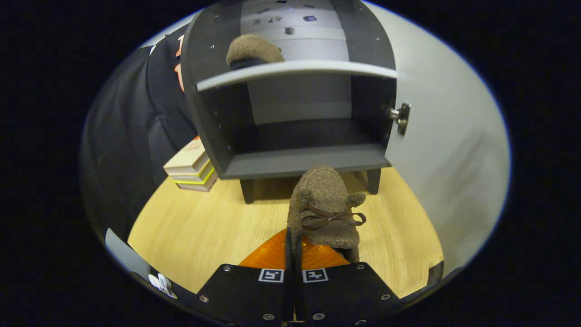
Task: Open the shoe cabinet door, grab the shoes and put them into the shoe cabinet, then close the shoe cabinet door.
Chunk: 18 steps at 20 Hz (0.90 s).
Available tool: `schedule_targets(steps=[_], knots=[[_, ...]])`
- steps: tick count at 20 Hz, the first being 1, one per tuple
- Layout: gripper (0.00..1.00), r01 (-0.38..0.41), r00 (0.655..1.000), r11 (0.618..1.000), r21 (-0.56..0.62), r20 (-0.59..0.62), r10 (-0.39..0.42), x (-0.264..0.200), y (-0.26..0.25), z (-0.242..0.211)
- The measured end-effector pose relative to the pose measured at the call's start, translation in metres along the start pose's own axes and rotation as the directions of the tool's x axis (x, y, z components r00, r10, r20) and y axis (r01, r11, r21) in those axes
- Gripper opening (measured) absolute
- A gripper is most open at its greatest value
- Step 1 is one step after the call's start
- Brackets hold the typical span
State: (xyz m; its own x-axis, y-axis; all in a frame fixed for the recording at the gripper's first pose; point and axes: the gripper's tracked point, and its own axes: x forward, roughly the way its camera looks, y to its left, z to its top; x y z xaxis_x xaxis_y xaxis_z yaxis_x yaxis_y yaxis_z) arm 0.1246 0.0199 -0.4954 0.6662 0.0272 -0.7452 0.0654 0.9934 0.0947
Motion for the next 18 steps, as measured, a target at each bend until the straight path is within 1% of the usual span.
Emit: schedule_targets(steps=[3,7,10,14,18], knots=[[0.01,0.021,0.993,1.0,0.011,0.112,-0.022,-0.05,-0.005,0.061],[0.01,0.033,0.962,0.999,-0.006,0.271,-0.031,-0.112,0.004,0.158],[0.01,0.046,0.938,0.999,-0.004,0.343,-0.042,-0.138,0.01,0.201],[0.01,0.075,0.921,0.997,-0.032,0.386,-0.057,-0.15,0.01,0.232],[0.01,0.084,0.917,0.994,-0.065,0.396,-0.052,-0.128,0.009,0.262]])
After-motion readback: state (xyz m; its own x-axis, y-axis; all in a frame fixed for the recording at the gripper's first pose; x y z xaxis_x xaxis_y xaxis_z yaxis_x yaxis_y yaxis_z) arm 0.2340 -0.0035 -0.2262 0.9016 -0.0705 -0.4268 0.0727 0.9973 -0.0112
